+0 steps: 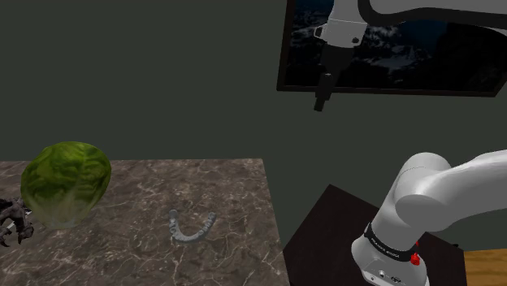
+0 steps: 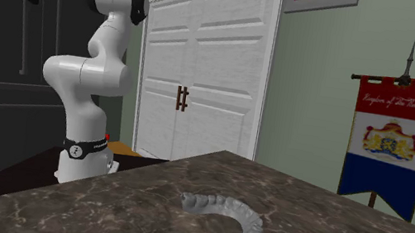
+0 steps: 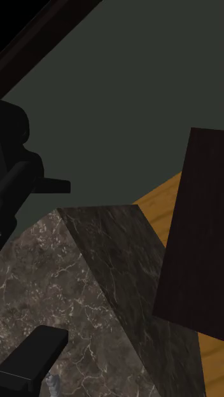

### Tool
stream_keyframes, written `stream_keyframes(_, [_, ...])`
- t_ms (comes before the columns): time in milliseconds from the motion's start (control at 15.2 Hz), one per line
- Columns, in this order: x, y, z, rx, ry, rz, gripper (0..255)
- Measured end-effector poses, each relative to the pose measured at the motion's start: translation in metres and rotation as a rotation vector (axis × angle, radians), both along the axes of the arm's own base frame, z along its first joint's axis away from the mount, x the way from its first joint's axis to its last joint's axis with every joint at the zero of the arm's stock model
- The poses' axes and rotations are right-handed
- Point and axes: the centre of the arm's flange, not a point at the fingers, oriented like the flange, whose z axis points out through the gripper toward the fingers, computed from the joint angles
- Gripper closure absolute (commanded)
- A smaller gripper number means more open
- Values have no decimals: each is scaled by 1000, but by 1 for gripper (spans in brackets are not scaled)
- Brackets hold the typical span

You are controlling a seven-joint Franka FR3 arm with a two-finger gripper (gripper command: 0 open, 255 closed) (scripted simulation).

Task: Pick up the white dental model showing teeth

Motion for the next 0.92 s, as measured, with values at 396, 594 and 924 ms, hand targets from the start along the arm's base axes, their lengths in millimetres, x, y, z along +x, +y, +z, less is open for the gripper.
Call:
stream_keyframes(396, [5,48,-22,-10,-26,-7,0])
stream_keyframes(594, [9,83,-42,-17,-46,-14,0])
stream_keyframes(924, [21,141,-75,-28,-80,-25,0])
